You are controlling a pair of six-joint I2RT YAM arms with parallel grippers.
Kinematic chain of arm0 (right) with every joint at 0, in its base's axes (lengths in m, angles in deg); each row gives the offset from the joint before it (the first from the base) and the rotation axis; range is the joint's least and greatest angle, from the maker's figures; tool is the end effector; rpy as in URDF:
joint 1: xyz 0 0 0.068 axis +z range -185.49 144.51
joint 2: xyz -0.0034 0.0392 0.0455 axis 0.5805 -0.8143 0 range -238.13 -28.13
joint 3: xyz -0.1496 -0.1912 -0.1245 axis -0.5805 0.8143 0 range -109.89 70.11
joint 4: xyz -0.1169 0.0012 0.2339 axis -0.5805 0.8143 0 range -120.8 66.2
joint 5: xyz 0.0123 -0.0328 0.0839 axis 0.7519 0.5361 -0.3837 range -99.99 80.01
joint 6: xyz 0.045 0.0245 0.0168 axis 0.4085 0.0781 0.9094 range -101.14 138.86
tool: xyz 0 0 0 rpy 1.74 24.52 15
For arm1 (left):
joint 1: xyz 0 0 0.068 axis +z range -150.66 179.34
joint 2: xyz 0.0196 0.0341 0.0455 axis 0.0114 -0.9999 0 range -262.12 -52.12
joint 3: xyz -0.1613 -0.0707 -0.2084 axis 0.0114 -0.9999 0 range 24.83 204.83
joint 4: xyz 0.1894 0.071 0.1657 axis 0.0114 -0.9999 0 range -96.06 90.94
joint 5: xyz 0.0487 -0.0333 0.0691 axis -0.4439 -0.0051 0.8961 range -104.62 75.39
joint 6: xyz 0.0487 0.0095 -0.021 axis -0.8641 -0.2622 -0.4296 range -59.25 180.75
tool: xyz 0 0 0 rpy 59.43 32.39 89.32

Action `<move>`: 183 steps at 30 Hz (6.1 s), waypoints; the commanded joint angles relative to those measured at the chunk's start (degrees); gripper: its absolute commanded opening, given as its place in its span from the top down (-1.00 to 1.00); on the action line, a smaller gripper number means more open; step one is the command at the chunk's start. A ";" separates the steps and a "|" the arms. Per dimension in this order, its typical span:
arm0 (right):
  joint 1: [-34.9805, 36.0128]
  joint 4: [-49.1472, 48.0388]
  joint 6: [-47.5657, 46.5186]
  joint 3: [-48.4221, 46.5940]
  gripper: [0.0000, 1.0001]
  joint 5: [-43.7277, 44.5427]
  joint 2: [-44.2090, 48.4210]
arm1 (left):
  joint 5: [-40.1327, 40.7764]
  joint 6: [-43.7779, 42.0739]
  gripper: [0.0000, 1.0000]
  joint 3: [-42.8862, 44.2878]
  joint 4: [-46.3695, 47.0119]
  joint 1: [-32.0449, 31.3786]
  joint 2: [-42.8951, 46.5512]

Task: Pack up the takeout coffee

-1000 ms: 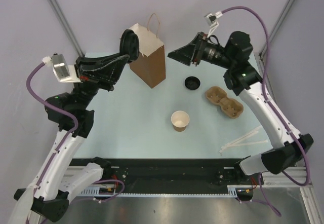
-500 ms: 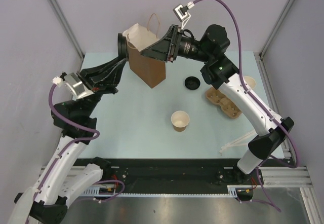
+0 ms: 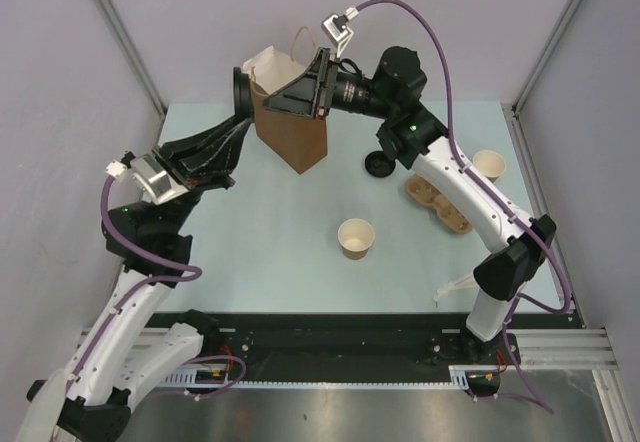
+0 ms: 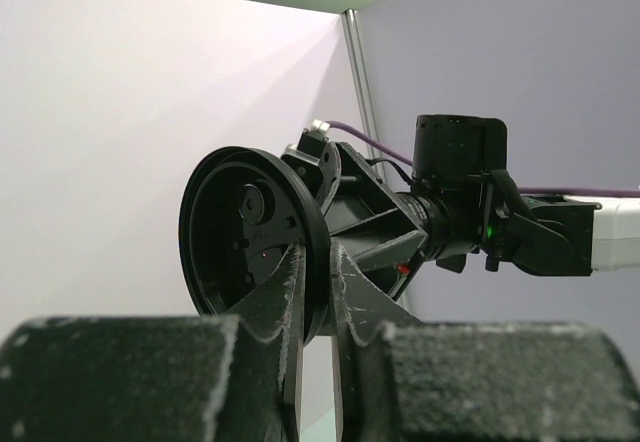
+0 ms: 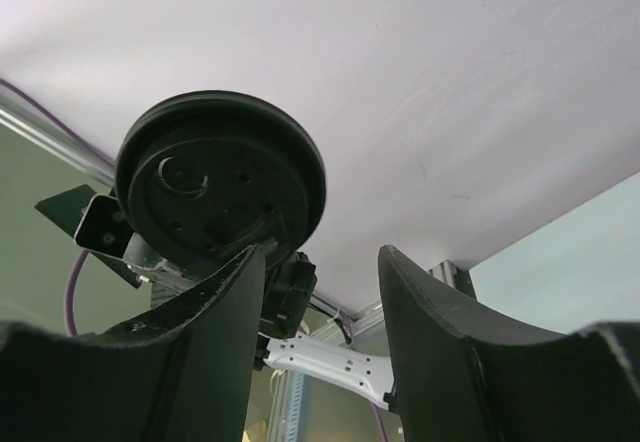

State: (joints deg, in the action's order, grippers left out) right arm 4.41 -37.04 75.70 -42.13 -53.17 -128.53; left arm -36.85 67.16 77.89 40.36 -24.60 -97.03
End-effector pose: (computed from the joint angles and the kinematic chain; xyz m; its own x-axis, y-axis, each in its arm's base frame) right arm 0.2837 0.2689 0.5132 -0.6791 0.2279 -0.6978 -0.7282 -0.0886 0.6797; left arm 0.1217 -0.0688 0.4729 0.6023 -0.3807 -0.7017 0.6807 0.7041 0.2023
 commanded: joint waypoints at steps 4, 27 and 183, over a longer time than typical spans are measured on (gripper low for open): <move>1.58 -3.34 1.52 -2.71 0.00 -1.03 0.64 | -0.70 -1.32 1.00 -0.59 2.33 -0.84 -0.18; 2.90 -4.39 5.39 -0.87 0.35 -1.64 -0.68 | -1.49 -2.72 1.00 -0.24 4.00 -2.16 -0.27; -5.53 55.63 -76.61 30.07 1.00 24.81 2.67 | -6.59 24.87 -0.99 -13.86 -38.45 -3.30 -11.43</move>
State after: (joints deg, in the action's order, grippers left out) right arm -1.07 18.93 0.08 -12.13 -28.78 -125.73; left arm -43.32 92.25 63.94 -0.16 -27.64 -109.29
